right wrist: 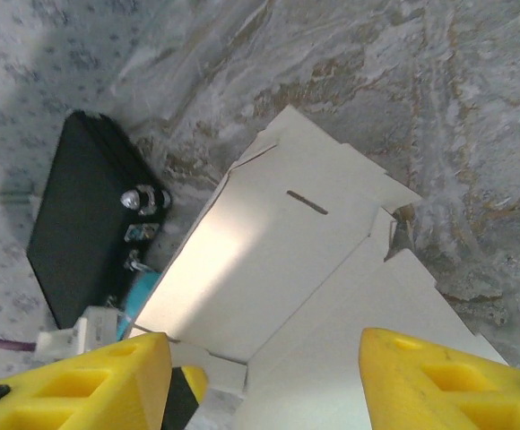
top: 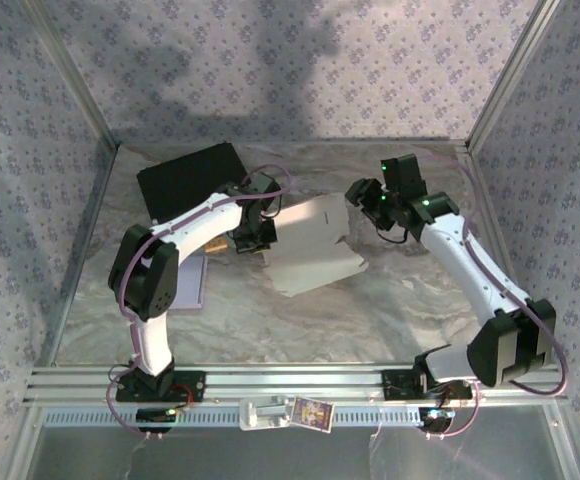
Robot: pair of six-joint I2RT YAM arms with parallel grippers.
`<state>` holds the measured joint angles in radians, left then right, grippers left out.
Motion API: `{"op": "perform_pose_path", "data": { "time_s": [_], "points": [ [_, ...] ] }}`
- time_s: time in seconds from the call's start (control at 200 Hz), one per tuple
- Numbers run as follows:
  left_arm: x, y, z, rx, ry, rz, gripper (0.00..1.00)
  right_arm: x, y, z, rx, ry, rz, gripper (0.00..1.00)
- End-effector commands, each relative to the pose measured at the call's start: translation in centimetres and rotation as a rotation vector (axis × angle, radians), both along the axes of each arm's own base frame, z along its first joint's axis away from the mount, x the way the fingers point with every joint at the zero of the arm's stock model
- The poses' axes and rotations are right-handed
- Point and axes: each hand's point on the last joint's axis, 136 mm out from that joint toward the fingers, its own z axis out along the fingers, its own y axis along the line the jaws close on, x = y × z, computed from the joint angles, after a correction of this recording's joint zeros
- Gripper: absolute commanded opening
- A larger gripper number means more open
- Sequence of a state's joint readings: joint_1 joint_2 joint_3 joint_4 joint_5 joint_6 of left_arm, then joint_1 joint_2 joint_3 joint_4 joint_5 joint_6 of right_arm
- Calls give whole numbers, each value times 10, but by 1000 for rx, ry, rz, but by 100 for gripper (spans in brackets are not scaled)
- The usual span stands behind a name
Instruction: Fold the paper box
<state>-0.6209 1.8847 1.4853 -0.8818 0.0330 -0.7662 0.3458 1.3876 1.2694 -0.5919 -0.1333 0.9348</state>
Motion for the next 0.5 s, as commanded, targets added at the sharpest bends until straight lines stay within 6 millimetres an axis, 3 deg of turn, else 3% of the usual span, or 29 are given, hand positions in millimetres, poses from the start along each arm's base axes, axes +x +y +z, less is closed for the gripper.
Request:
{"op": "perform_pose_path", "data": {
  "time_s": [0.0,0.31,0.495],
  "points": [
    [-6,1,18,28,-21,-78,0,4,4,-12,-89,38,59,58],
    [-7,-2,16,49,-34,-122,0,57,23,-37,-208,56,188,57],
    [-2,-6,19,48,-58,-132,0,72,34,-61,-206,107,251,56]
  ]
}}
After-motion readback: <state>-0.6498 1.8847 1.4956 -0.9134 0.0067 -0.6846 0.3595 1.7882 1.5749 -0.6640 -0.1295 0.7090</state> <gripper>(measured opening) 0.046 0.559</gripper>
